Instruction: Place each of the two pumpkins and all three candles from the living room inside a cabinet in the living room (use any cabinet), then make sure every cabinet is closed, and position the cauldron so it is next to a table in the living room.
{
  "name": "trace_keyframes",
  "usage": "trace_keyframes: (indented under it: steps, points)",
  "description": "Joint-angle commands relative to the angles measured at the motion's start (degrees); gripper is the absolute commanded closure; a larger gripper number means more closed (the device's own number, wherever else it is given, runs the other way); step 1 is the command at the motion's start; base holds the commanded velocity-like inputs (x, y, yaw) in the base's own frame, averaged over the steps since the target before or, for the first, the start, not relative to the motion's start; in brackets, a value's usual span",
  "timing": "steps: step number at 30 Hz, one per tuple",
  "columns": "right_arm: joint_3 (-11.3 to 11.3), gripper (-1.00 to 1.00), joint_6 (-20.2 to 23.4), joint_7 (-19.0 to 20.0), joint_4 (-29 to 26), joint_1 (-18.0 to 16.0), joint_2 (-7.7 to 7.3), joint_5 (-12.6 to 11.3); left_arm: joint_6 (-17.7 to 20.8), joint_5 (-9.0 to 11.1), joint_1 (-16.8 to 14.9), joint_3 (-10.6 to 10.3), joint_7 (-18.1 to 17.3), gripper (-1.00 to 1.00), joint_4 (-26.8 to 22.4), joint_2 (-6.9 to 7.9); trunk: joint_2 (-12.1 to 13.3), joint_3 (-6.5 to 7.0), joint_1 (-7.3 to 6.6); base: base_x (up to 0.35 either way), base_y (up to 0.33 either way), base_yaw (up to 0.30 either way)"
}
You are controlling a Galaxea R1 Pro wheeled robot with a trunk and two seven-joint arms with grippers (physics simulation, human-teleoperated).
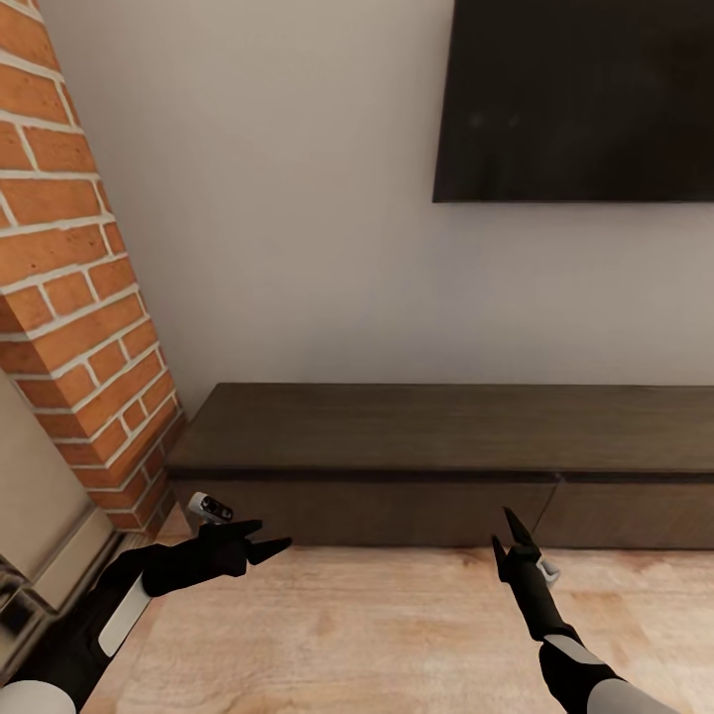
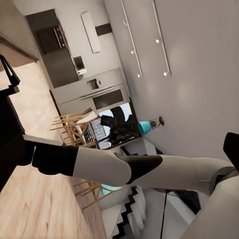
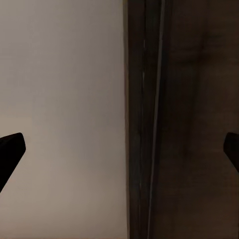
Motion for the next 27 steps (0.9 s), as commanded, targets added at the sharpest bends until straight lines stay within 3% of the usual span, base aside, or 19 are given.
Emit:
trace_keyframes:
  steps: [1, 7, 17, 24, 27]
  points:
    - [-0.5, -1.0, 0.6, 0.1, 0.0, 0.0, 0.01, 0.1, 0.6, 0.1, 0.0, -0.2, -0.3, -1.0, 0.0, 0.05, 0.0, -0.05, 0.0, 0.08, 0.0, 0.0]
    - [-0.5, -1.0, 0.6, 0.0, 0.0, 0.0, 0.01, 0.1, 0.6, 0.1, 0.0, -0.2, -0.3, -1.0, 0.0, -0.11, 0.0, -0.05, 0.0, 0.057, 0.0, 0.0]
    - [-0.5, -1.0, 0.6, 0.0, 0.0, 0.0, 0.01, 0.1, 0.5, 0.0, 0.0, -0.2, -0.3, -1.0, 0.0, -0.02, 0.0, -0.05, 0.0, 0.235, 0.0, 0.0]
    - [-0.5, -1.0, 0.6, -0.1, 0.0, 0.0, 0.02, 0.1, 0.5, 0.1, 0.0, -0.2, -0.3, -1.0, 0.0, -0.02, 0.0, -0.05, 0.0, 0.032, 0.0, 0.0]
    - [-0.5, -1.0, 0.5, -0.1, 0.0, 0.0, 0.01, 0.1, 0.5, 0.1, 0.0, -0.2, -0.3, -1.0, 0.0, -0.02, -0.1, -0.72, 0.08, 0.002, 0.0, 0.0]
